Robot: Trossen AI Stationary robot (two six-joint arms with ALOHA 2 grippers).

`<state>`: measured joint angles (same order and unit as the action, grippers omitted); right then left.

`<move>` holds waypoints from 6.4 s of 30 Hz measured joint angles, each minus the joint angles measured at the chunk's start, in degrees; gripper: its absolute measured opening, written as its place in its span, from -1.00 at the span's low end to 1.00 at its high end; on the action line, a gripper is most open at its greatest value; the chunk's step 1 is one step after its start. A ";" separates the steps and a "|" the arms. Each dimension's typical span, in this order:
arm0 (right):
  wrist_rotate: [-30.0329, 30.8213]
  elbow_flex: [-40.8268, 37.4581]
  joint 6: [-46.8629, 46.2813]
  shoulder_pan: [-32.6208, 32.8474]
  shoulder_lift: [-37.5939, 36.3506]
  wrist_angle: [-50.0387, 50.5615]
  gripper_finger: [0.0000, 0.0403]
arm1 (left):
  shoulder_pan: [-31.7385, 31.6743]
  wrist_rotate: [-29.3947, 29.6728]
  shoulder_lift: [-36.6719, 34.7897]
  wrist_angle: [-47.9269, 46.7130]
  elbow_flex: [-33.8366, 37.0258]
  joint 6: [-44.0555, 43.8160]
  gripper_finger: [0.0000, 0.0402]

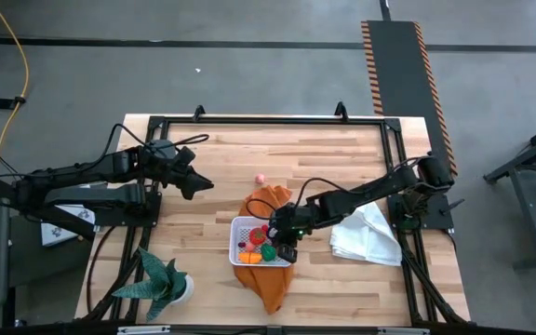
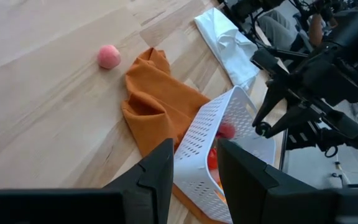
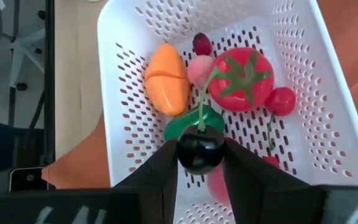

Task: Pick and placing Produce into tupperware
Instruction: Put the black berry into the white basket, then put the pink peach into the white basket

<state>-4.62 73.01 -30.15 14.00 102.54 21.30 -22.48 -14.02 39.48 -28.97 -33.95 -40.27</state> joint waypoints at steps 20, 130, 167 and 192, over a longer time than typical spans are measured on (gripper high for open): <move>0.98 0.00 -2.43 -0.13 0.00 -1.11 -0.19 | 0.00 0.04 0.00 -0.02 0.00 1.29 -0.45; 5.48 0.00 29.96 -46.47 -37.55 33.87 -1.00 | -0.04 15.09 58.59 -21.40 -52.52 56.29 0.39; 4.80 0.00 27.14 -46.47 -37.55 38.03 -1.00 | -1.18 14.39 77.21 -20.48 -52.50 74.55 0.34; 4.85 0.00 27.14 -46.47 -37.55 37.52 -1.00 | -3.76 6.30 78.16 -19.09 -52.48 74.41 0.34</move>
<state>0.23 73.01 -3.01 -32.47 64.99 58.83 -26.24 -7.72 117.64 -48.06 -86.43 34.14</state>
